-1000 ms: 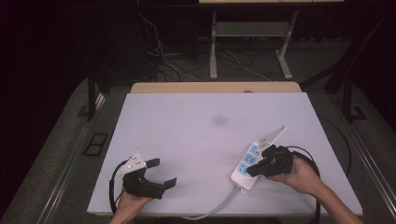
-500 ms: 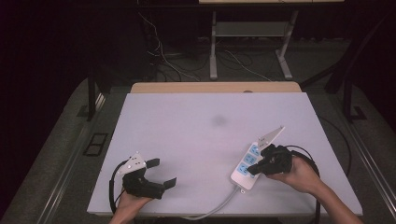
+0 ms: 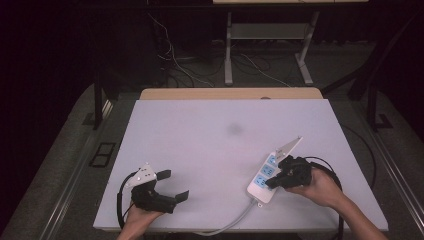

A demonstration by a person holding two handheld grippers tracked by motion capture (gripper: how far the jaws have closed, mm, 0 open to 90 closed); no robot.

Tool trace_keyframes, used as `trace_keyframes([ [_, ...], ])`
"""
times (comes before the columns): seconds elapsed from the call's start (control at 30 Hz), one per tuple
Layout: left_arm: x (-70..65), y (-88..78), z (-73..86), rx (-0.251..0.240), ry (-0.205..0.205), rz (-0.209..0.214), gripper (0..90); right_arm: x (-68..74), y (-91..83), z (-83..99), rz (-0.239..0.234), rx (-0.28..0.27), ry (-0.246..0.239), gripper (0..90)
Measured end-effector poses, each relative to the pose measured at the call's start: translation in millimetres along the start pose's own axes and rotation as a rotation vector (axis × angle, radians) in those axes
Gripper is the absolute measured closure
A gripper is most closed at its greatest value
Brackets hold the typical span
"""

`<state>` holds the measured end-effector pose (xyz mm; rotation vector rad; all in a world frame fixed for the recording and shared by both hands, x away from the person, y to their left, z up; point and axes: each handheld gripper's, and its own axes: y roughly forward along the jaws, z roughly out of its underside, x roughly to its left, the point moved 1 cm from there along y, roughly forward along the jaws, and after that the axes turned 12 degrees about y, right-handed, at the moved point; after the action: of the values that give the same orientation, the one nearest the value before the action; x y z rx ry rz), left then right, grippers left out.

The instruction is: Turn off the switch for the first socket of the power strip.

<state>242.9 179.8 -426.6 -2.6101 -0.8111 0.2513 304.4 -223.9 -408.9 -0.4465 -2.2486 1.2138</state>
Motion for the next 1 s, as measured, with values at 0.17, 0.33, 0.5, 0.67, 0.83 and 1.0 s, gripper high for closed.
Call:
trace_keyframes([
  [0.17, 0.3, -0.3, 0.2, 0.001, 0.001, -0.001, 0.0, -3.6, 3.1, 3.7, -0.001, 0.0, 0.015, 89.8],
  [0.33, -0.3, 0.2, 0.0, 0.001, 0.0, 0.0, 0.0, -5.6, 2.8, 5.5, -0.004, -0.012, 0.009, 90.0],
  [0.5, -0.5, 0.0, 0.0, 0.004, 0.003, 0.001, 0.0, -8.4, 2.8, 7.9, -0.023, -0.029, 0.015, 90.0],
  [0.67, -0.5, 0.1, -0.1, 0.003, 0.0, 0.001, 0.0, -9.3, 3.1, 8.0, -0.033, -0.03, 0.03, 90.0],
  [0.83, -1.3, -0.1, -0.7, 0.004, 0.004, 0.002, 0.0, -11.6, 4.7, 8.4, -0.047, -0.034, 0.041, 90.0],
  [1.0, -1.0, 0.0, -0.4, 0.008, 0.003, 0.002, 0.0, -8.6, 4.5, 9.0, -0.026, -0.035, 0.023, 90.0],
])
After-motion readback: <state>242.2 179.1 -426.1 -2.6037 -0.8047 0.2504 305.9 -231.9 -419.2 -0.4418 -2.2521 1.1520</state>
